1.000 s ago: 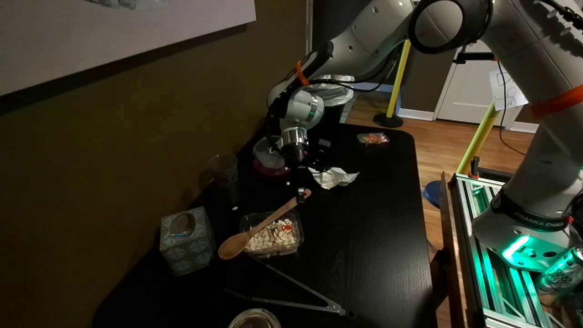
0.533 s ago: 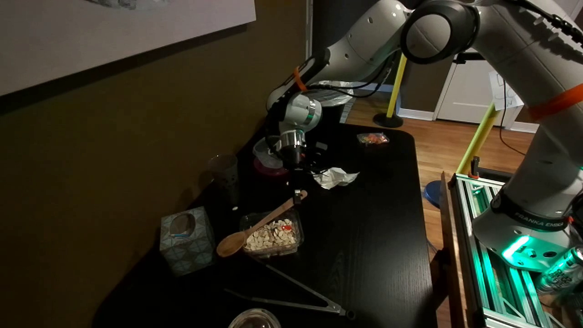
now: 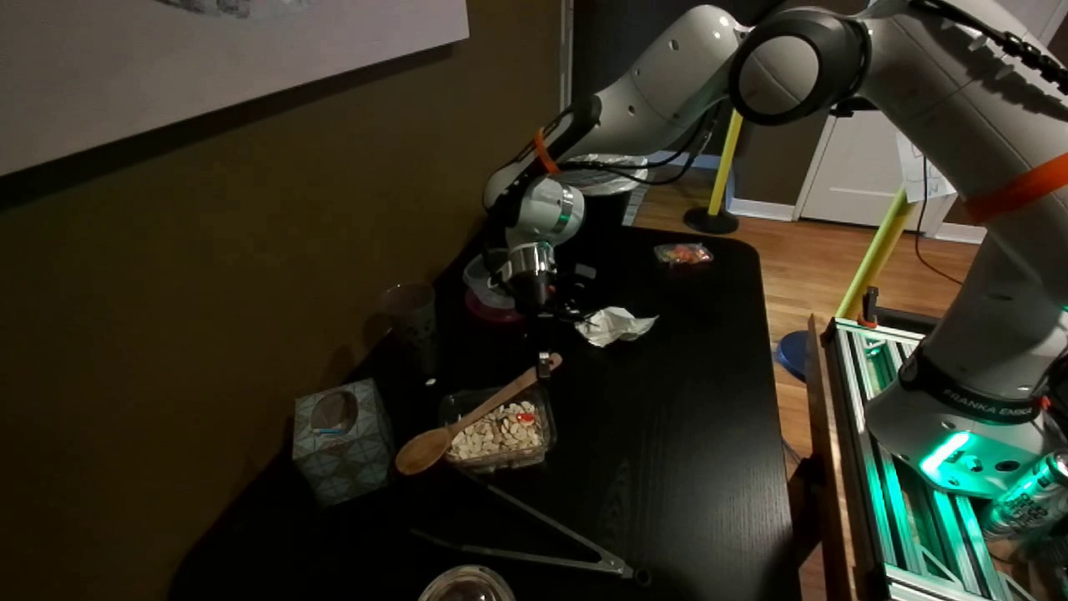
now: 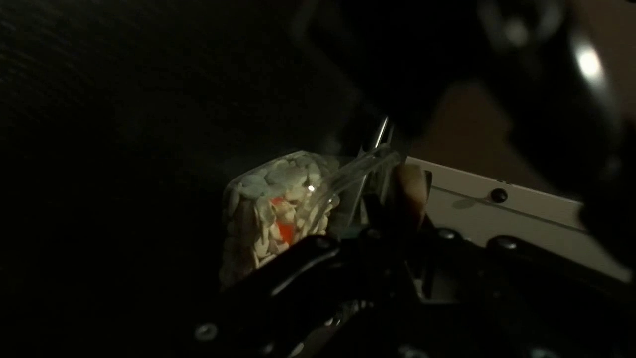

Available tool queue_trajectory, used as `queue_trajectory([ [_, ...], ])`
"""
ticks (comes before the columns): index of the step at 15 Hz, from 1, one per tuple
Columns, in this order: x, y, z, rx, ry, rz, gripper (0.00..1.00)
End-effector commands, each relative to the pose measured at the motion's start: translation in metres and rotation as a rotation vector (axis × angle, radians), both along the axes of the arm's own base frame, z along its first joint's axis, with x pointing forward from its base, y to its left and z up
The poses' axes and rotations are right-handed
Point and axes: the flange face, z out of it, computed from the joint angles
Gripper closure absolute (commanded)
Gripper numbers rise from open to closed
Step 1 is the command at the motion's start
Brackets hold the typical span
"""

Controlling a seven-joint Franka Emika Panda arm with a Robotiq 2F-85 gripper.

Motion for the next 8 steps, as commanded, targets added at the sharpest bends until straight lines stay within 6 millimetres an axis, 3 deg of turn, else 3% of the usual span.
queue_trajectory([
  [1,-0.0004,0.0064,-0.0032,-0.007,-0.014,0.035,0.62],
  [3,-0.0007,0.0071,-0.0028,-0.008,-0.014,0.041,0.55],
  [8,-0.0010,0.0041,-0.0010,-0.010,-0.020,0.043,0.17],
])
